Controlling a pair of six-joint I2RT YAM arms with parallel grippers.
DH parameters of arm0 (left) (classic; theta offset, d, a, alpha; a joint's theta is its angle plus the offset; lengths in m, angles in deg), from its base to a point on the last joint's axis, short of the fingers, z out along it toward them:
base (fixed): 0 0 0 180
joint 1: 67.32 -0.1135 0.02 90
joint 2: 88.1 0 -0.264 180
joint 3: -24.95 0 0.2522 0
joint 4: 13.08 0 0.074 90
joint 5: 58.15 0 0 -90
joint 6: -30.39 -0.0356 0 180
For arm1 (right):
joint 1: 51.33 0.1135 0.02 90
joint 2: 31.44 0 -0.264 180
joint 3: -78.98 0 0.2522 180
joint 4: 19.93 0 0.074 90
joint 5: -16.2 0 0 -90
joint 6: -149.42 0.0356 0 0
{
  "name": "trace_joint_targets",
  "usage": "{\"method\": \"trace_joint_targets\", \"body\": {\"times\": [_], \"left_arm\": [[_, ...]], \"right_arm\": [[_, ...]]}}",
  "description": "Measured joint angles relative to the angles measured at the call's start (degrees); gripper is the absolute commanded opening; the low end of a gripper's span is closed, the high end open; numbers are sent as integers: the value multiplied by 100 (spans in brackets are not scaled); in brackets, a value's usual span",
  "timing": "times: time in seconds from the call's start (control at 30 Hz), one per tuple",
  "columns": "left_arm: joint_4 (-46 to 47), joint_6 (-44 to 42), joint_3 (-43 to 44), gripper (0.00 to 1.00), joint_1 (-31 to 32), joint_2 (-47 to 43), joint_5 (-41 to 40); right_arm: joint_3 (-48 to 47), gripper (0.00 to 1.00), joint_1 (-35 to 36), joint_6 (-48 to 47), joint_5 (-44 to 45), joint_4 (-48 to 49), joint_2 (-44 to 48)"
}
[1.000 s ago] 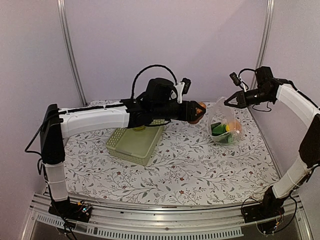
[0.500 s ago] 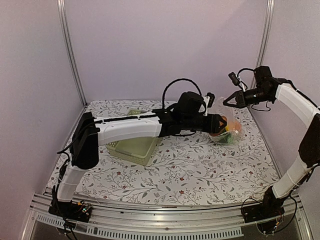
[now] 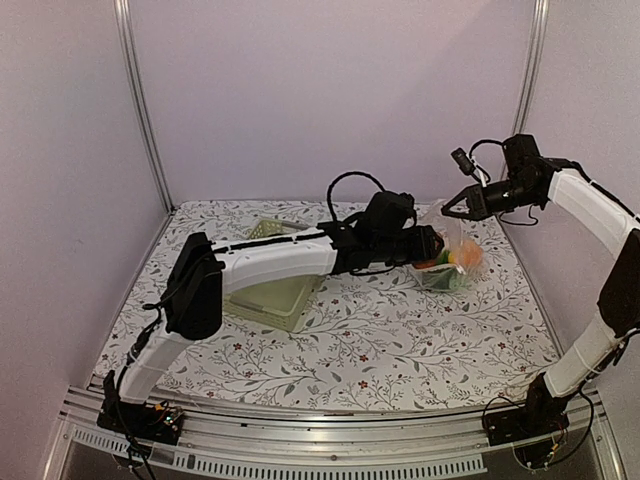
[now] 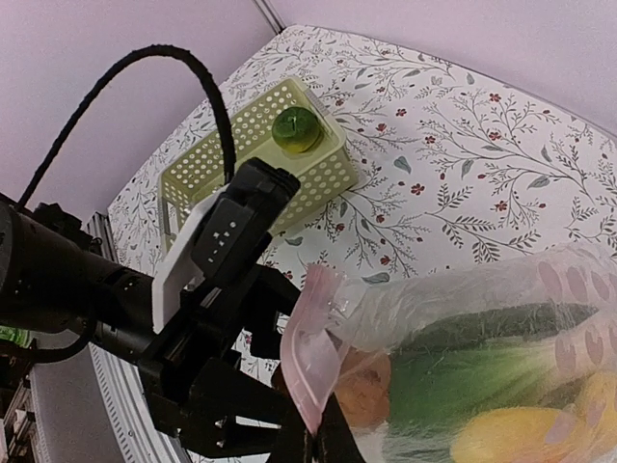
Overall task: Place the food in the zip-top bag and seal the zipper
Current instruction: Place the fake vegetable in the zipper food storage bag.
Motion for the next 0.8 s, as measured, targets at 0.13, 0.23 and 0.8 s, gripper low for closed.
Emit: {"method": "trace_joint_targets", "body": {"times": [0.13,0.23,0.8], "left_arm": [[-24,319,79,56,-101,140,4],[-20,560,251,99,-155,262,28],[-55,450,-520,100,-166,-476,-90]], "right_arm": [[46,0,85,2,-2,9,17],[63,0,118,9,-7,15,20],[-420,0,0,131,90,-31,-221]]}}
